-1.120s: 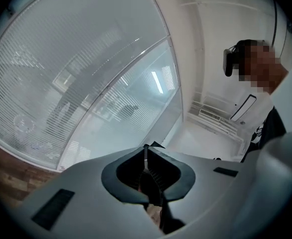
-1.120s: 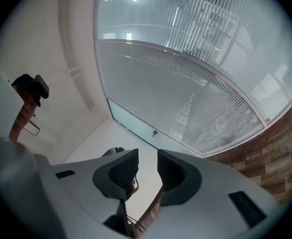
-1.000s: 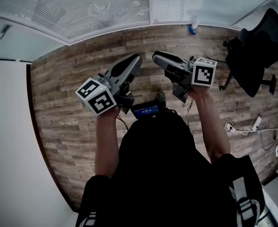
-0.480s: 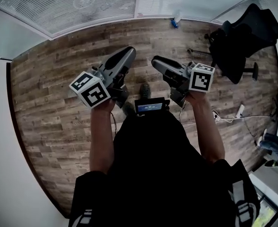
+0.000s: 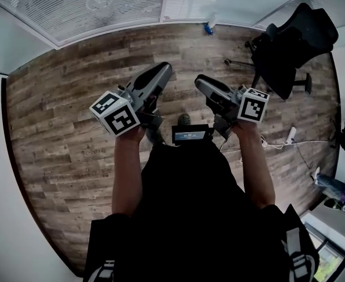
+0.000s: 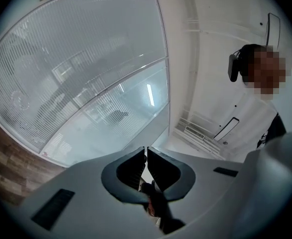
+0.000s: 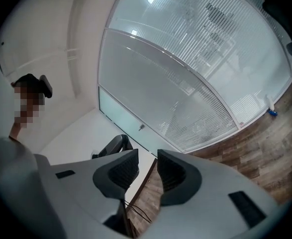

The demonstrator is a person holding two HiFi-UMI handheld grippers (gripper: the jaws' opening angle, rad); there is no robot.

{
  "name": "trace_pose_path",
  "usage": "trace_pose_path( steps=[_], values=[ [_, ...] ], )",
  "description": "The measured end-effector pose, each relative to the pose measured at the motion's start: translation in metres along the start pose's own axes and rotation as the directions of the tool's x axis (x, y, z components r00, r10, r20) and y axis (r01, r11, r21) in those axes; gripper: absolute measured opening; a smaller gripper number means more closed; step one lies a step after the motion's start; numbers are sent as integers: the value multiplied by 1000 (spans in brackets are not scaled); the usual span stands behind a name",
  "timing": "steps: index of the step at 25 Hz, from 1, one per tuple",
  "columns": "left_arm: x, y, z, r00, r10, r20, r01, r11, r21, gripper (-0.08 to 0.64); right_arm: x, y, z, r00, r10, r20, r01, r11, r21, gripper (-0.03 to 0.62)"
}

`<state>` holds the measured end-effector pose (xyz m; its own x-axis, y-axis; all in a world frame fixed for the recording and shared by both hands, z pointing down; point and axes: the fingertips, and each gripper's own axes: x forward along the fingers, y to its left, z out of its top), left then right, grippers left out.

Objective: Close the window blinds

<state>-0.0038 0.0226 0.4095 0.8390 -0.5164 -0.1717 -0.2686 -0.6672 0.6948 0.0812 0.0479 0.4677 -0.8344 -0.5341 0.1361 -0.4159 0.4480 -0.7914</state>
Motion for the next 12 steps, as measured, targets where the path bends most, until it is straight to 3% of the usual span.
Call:
trace_pose_path(
  steps=[5,12],
  values=[
    [0,-13,-5,1000,17,17,-18,1000,26,18,-4,8,6,999,43,-2,-43,998,-40,126],
    [24,-34,-24,997,73,21,-74,996,53,18,-50,-4,12,996,94,8,-94,995,-18,126]
  ],
)
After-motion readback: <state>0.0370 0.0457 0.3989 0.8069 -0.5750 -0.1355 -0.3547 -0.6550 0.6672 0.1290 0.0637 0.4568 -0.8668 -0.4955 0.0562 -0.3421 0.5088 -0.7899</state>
